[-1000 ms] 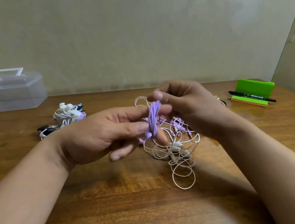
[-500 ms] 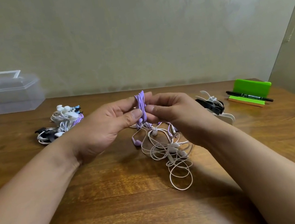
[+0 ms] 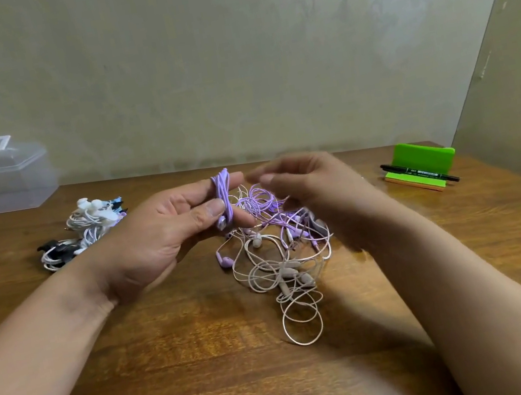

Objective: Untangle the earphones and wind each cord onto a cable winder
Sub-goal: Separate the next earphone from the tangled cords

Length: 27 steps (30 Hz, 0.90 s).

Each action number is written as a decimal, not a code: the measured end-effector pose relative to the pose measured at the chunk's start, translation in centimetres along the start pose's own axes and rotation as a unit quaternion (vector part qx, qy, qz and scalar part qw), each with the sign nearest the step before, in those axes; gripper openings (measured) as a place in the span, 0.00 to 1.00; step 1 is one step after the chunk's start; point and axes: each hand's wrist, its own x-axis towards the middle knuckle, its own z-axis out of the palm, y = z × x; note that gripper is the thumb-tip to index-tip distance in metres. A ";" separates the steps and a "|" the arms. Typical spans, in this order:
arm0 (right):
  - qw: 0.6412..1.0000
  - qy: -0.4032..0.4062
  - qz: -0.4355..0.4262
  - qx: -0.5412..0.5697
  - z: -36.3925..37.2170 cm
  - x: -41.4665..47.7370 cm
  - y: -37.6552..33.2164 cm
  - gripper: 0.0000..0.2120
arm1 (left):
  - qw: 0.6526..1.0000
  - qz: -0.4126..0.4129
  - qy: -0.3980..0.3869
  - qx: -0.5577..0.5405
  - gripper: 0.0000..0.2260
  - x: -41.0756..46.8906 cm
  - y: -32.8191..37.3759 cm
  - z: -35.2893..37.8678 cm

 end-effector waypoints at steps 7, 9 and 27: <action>0.915 0.252 0.053 -0.309 -7.4 0.9 2.3 0.09 | 1.000 -0.001 0.008 -0.028 0.19 0.2 -0.2 -0.5; 0.887 0.230 0.103 -0.387 -7.9 1.3 4.0 0.09 | 1.000 0.004 0.009 -0.016 0.18 0.3 -0.3 -0.6; 0.845 0.193 0.177 -0.467 -7.4 1.9 6.1 0.04 | 1.000 0.001 -0.009 -0.008 0.18 0.3 -0.3 -0.4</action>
